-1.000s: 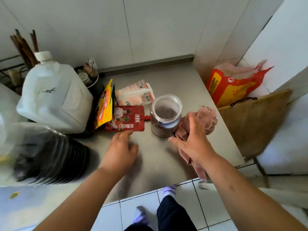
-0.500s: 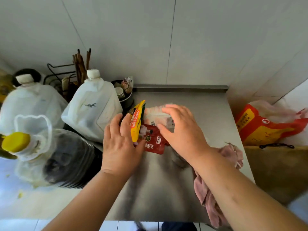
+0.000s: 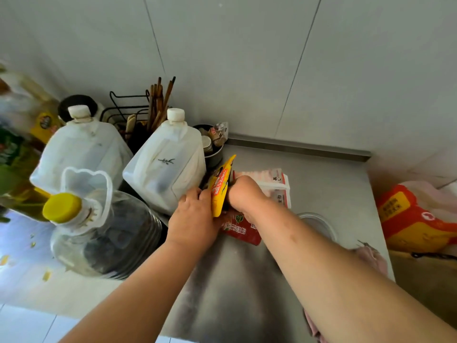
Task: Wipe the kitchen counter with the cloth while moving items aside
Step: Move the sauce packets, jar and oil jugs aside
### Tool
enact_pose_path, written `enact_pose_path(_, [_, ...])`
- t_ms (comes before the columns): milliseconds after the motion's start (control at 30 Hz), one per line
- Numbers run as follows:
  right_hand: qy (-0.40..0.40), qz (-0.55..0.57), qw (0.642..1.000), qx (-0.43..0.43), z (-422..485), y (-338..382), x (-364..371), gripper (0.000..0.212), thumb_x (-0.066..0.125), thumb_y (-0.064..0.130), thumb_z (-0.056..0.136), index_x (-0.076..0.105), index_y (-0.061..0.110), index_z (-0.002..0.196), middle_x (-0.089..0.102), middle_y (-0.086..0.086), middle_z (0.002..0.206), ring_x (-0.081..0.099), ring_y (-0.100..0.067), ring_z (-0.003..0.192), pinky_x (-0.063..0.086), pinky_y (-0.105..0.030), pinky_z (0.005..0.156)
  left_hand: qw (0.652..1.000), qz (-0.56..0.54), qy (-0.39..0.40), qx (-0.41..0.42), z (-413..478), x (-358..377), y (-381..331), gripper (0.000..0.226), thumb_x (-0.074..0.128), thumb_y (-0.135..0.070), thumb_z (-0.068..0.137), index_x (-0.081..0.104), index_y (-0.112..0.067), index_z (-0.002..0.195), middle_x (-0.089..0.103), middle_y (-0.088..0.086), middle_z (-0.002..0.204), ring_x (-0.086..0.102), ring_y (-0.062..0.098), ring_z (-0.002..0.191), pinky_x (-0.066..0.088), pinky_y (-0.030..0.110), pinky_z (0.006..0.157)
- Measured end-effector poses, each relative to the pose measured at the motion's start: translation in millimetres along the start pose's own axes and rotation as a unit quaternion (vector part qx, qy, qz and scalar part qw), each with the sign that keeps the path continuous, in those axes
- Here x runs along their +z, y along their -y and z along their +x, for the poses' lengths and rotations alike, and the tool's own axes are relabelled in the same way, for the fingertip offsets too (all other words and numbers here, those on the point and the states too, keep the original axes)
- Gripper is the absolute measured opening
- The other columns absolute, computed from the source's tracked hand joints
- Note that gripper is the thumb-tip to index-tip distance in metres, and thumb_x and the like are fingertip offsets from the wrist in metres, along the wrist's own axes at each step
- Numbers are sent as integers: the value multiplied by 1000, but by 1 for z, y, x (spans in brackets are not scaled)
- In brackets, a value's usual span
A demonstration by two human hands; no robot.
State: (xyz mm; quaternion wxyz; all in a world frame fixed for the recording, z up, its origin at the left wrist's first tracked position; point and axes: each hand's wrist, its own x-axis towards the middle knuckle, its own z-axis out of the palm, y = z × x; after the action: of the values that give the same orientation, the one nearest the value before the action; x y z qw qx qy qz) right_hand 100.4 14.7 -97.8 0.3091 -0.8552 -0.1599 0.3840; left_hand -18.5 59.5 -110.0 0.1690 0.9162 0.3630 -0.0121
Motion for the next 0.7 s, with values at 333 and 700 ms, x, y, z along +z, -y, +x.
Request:
enact_pose_path(333, [-52,-114,991,-38,13,-14,-47,45,47,50,94,64,8,97,67,-10,93,63,-22,82,51,-34,72,996,-68,-63,-17,4,1,2,16,43,-21,94,54,-13,102,64,12,98,62,34,84,34,31,63])
enact_pose_path(700, [25,-233,966,114,42,-37,-86,54,64,31,90,50,-2,131,58,-18,130,61,-28,98,53,-36,80,992,-101,-64,-40,0,9,5,28,39,-33,97,52,-16,115,66,8,105,64,30,88,40,30,65])
